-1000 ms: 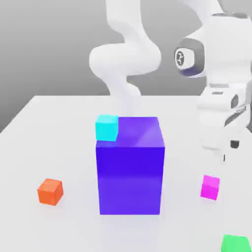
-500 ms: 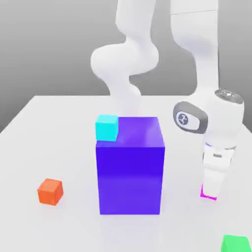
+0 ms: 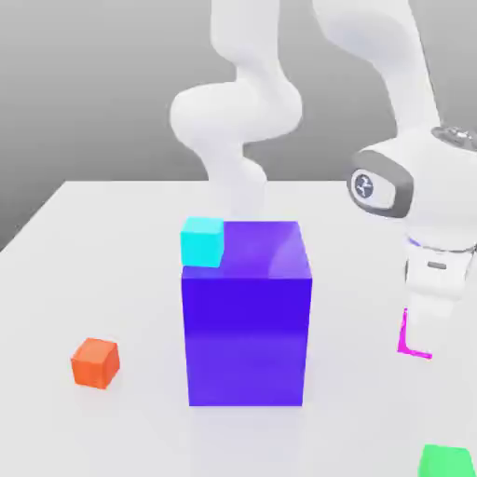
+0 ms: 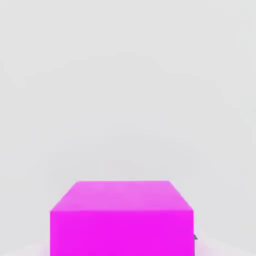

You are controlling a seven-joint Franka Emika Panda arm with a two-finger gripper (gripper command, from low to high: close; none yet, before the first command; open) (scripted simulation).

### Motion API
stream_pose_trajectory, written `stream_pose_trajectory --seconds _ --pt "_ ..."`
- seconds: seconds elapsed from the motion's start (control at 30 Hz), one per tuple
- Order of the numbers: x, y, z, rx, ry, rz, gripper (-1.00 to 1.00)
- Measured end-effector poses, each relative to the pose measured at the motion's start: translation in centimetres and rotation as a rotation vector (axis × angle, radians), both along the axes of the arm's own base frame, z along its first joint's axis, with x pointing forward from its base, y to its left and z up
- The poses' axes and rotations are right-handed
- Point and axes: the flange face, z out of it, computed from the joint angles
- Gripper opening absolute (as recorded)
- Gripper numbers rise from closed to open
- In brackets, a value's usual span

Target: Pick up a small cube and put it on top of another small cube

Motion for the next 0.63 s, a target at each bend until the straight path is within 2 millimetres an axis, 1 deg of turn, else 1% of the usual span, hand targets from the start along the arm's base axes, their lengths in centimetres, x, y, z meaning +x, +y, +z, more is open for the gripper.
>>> stream_pose_trajectory --seconds 0.17,0.33,0.37,0.43,0.47,0.63 --pt "6.6 -0.3 1.6 0.000 0.000 0.021 -1.00" --pt "12.8 -1.4 3.1 0.001 0.000 0.046 -1.00" --pt "13.4 -1.5 2.4 0.000 -0.001 0.049 -1.00" --pt "13.9 -1.6 -0.3 0.000 -0.001 0.051 -1.00" --pt "13.9 -1.6 -1.8 0.000 -0.001 0.051 1.00" --pt "13.9 -1.6 -1.8 0.000 -0.001 0.051 1.00"
